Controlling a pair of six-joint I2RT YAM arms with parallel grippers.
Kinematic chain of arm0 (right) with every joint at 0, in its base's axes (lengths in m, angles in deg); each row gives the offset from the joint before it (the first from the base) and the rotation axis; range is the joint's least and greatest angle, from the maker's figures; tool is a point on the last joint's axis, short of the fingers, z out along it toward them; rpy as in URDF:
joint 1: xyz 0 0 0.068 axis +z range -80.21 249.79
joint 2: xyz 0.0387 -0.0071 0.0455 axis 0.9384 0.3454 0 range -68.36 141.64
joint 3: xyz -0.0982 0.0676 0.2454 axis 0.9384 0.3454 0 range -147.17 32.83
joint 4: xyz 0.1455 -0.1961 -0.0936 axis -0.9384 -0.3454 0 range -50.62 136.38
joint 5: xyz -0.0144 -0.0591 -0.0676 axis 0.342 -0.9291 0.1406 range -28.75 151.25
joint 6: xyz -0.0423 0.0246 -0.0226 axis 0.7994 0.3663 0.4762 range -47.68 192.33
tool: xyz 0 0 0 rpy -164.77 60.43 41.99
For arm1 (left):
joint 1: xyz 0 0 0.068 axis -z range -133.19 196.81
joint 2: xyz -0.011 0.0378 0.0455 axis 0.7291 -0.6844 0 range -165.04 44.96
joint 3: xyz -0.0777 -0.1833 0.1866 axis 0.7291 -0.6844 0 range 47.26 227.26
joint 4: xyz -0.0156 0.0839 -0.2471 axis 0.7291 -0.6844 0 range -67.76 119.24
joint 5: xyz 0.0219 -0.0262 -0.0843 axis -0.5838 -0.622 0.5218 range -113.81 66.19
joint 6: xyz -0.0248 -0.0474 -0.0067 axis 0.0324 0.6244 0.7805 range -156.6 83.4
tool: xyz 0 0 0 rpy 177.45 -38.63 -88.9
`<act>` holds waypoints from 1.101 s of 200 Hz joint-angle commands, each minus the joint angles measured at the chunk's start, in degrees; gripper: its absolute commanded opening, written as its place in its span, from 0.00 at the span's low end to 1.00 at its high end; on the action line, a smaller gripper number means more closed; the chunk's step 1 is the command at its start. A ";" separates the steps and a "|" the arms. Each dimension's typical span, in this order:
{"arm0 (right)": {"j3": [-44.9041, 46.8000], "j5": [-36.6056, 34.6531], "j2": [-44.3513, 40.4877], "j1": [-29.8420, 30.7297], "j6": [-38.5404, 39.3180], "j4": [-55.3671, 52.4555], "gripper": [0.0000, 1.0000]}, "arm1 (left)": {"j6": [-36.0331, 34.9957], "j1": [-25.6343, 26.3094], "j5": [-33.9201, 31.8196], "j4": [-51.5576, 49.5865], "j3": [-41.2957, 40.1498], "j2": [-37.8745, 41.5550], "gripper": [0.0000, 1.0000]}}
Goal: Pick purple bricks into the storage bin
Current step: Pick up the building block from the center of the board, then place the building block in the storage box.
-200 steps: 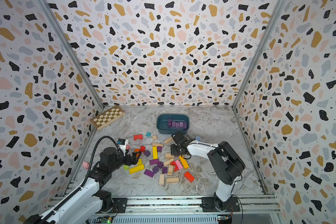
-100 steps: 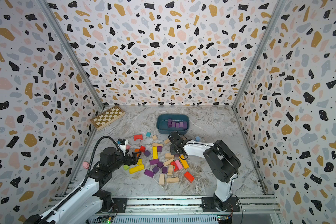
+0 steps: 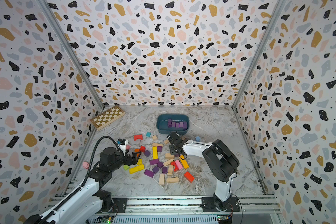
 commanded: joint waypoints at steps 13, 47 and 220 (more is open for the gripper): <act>-4.30 -0.63 -1.27 0.33 1.36 -5.65 0.19 | -0.24 0.18 0.09 1.06 1.01 0.80 0.99; -9.81 -1.18 -3.02 0.44 2.66 -8.54 0.17 | -0.19 0.16 0.12 1.06 1.02 0.89 0.99; -64.00 2.46 27.97 -5.41 7.47 -18.31 0.17 | -0.15 0.21 0.03 0.93 0.80 1.51 0.99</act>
